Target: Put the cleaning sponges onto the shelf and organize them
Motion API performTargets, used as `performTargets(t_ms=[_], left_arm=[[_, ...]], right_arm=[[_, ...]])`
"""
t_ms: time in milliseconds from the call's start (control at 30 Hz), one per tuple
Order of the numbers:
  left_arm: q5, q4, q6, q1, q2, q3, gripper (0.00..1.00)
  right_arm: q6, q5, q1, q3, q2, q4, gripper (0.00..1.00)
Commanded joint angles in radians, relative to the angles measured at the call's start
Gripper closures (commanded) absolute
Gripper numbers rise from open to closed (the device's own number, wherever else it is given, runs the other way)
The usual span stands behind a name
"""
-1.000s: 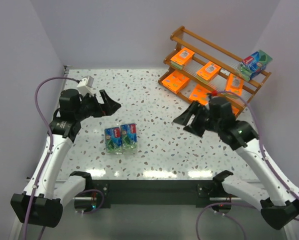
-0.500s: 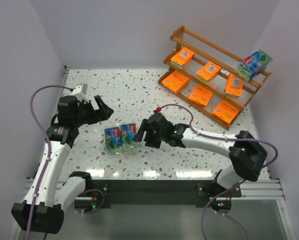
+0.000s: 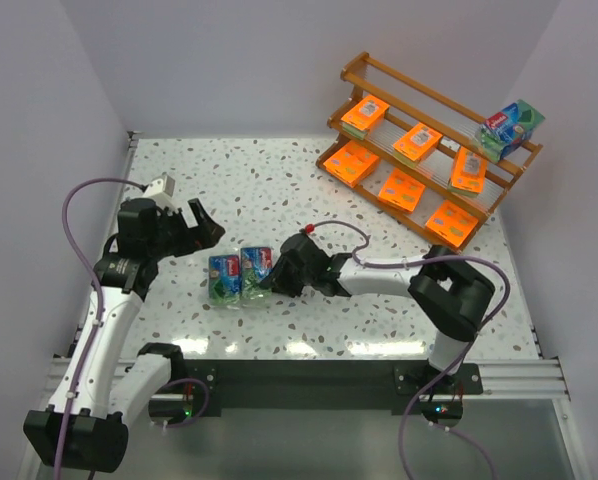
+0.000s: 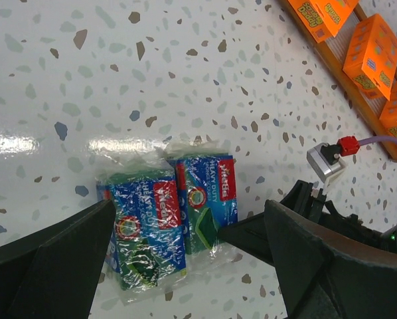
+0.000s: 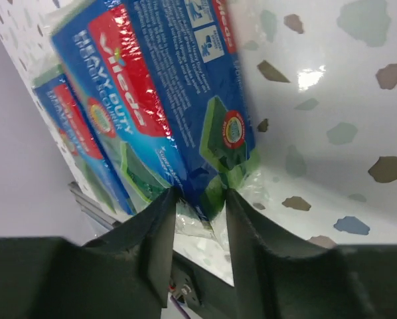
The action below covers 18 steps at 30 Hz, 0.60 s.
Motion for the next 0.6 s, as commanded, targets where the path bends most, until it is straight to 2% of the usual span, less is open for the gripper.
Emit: performTargets(t_ms=[0,33,67,133,267,367,567], left_arm=[[-0.003,-0.005,0.022,0.009,-0.014,-0.017,0.0],[-0.001,-0.004,0.023,0.009,-0.014,-0.017,0.0],[0.0,-0.005,0.023,0.009,-0.009,-0.017,0.0],[0.011,-0.001,0.023,0.009,-0.006,-0.012,0.0],[0.016,0.003,0.025,0.009,0.002,0.001,0.0],[0.022,0.012,0.023,0.009,-0.003,-0.002,0.0],[0.043,0.042,0.013,0.009,-0.011,-0.019,0.0]], right_arm=[[0.098,0.034,0.001,-0.078,0.0,0.092,0.71],[0.1,0.039,-0.004,-0.091,-0.017,0.105,0.77],[0.1,0.042,-0.016,-0.098,-0.035,0.114,0.9],[0.075,0.05,-0.037,-0.109,-0.116,0.088,1.0],[-0.003,0.08,-0.122,-0.089,-0.306,-0.022,1.0],[-0.077,0.047,-0.212,-0.04,-0.427,-0.103,1.0],[-0.212,-0.047,-0.43,0.191,-0.545,-0.264,1.0]])
